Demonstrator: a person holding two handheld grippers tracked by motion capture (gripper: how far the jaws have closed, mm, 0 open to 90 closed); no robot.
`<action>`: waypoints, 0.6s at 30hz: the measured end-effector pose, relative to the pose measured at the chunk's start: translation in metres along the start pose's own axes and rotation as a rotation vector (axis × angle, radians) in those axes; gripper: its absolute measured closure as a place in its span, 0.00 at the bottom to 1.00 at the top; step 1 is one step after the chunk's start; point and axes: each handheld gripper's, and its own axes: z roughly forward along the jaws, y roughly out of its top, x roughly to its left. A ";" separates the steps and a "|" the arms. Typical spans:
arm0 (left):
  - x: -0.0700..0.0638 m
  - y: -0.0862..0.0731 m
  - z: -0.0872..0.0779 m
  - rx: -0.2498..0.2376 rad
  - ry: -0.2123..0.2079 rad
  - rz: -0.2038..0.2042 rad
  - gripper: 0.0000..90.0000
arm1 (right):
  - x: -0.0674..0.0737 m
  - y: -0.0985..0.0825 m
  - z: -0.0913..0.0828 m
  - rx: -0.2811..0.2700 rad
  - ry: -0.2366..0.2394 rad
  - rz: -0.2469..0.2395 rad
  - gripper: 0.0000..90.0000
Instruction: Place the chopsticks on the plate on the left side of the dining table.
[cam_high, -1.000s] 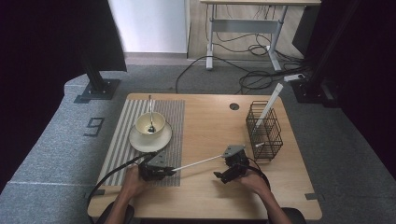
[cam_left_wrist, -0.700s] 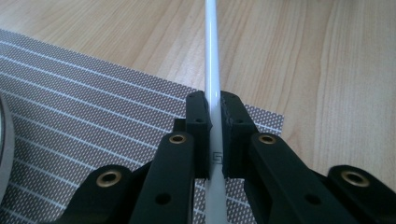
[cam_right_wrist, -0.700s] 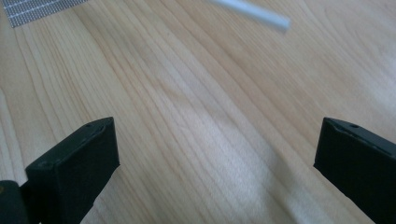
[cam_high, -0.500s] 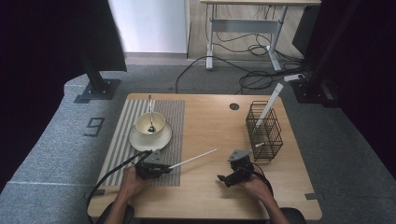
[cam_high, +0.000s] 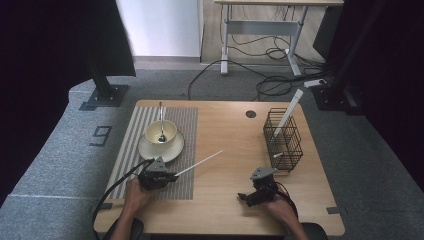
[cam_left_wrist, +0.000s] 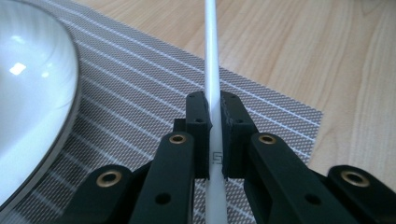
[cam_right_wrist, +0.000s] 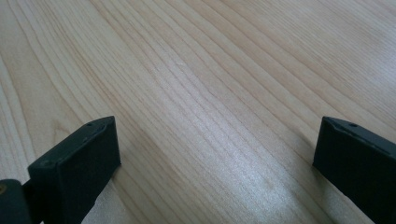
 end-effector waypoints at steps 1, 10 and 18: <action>0.001 -0.001 -0.001 0.003 0.005 -0.004 0.93 | 0.000 0.000 0.000 -0.001 -0.002 0.000 0.00; 0.010 -0.008 -0.010 -0.015 0.060 -0.056 0.93 | 0.000 0.000 0.000 0.000 -0.002 -0.001 0.00; 0.017 -0.014 -0.014 -0.002 0.107 -0.096 0.93 | 0.000 0.000 0.000 0.000 -0.002 -0.002 0.00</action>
